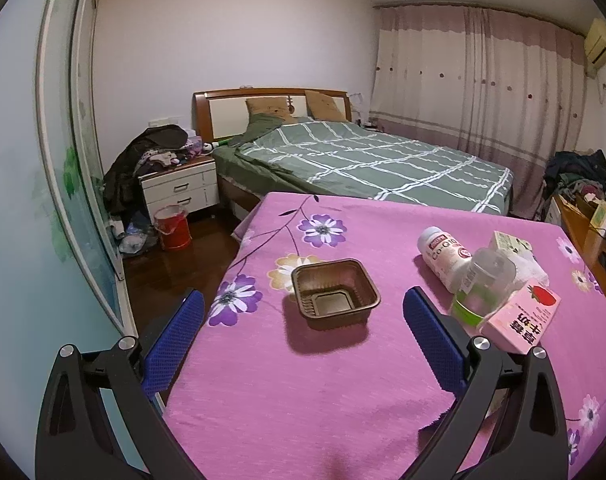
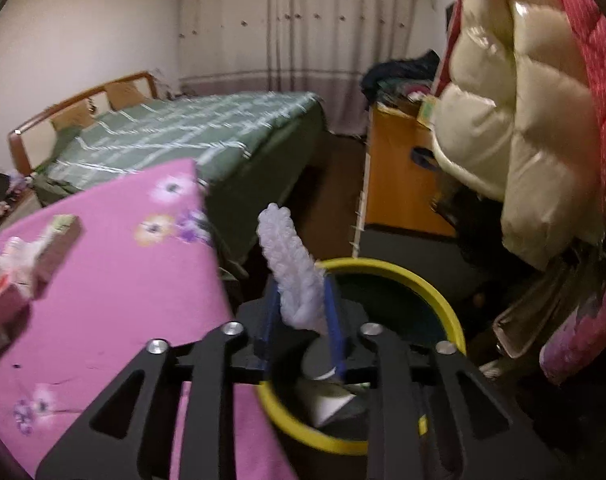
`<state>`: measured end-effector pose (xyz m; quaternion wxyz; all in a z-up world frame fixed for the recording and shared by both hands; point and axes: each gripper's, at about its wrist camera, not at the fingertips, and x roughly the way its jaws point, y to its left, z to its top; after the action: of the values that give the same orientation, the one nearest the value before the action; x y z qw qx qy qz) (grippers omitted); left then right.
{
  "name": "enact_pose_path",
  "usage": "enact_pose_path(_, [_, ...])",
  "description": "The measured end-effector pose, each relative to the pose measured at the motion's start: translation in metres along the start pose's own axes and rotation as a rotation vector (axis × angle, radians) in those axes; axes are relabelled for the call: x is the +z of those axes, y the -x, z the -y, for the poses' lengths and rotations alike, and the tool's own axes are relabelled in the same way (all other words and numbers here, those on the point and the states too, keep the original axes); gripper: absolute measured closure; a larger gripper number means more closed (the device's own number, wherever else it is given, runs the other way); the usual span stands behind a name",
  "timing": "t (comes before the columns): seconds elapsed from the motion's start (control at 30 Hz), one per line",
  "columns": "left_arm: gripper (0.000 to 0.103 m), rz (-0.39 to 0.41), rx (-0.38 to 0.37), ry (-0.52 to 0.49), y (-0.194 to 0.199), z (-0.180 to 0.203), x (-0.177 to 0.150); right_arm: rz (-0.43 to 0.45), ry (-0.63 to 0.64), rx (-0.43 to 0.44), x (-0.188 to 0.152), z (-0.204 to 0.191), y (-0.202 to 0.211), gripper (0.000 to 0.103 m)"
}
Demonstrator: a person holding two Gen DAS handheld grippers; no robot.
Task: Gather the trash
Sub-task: 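Carry the foam netting over the yellow bin and open the right gripper, then grasp the pink strawberry milk carton with the left gripper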
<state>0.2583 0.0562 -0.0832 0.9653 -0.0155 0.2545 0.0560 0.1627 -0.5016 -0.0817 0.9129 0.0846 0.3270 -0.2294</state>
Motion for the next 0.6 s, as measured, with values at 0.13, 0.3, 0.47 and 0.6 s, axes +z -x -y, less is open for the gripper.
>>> enact_pose_path(0.13, [0.005, -0.005, -0.017, -0.015, -0.001, 0.004, 0.000, -0.002, 0.007, -0.006, -0.002, -0.001, -0.013, 0.056])
enact_pose_path(0.3, [0.005, -0.014, -0.036, -0.041, -0.003, 0.012, -0.002, 0.016, 0.064, 0.086, 0.006, -0.038, -0.019, 0.055])
enact_pose_path(0.47, [0.005, -0.003, -0.088, -0.097, 0.003, 0.029, -0.002, 0.044, 0.153, 0.207, 0.022, -0.100, -0.022, 0.049])
enact_pose_path(0.6, [0.005, -0.019, -0.202, -0.189, 0.011, 0.056, -0.004, 0.041, 0.187, 0.306, 0.034, -0.138, -0.033, 0.047])
